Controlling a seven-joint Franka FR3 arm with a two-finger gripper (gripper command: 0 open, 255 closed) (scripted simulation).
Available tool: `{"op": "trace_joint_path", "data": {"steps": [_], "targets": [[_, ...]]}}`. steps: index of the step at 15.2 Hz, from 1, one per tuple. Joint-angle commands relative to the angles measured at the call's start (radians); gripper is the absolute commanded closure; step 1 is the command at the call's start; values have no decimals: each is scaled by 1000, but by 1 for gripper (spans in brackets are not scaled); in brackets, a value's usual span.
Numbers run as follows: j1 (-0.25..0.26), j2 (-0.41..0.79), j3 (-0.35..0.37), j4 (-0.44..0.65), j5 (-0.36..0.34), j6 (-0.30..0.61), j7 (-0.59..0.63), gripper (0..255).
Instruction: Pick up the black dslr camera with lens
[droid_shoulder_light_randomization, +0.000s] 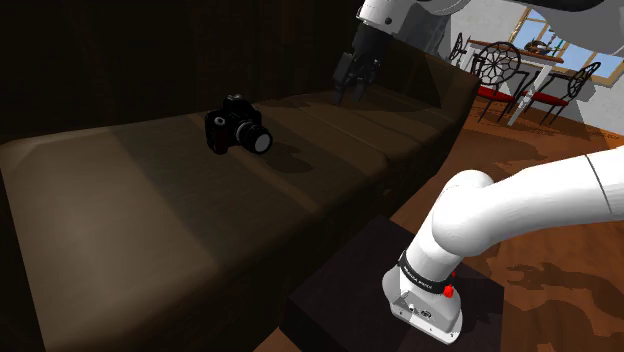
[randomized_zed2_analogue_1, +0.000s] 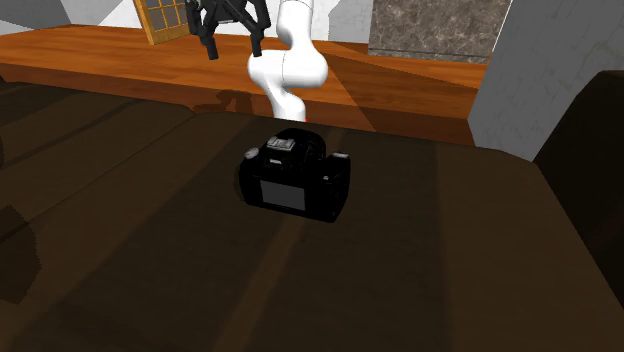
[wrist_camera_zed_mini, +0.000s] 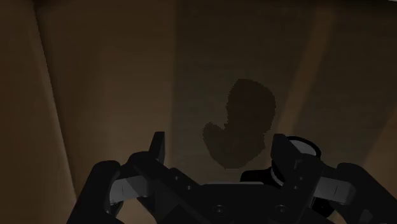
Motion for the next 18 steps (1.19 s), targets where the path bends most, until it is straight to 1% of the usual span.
{"op": "trace_joint_path", "data": {"steps": [1,6,10,14,18], "targets": [[0,0,0,0,0,0,0,0],[39,212,59,151,40,-12,59,0],[65,384,101,292,63,-38,105,0],[89,560,138,452,77,-79,151,0],[115,742,170,636,83,-137,199,0]]}}
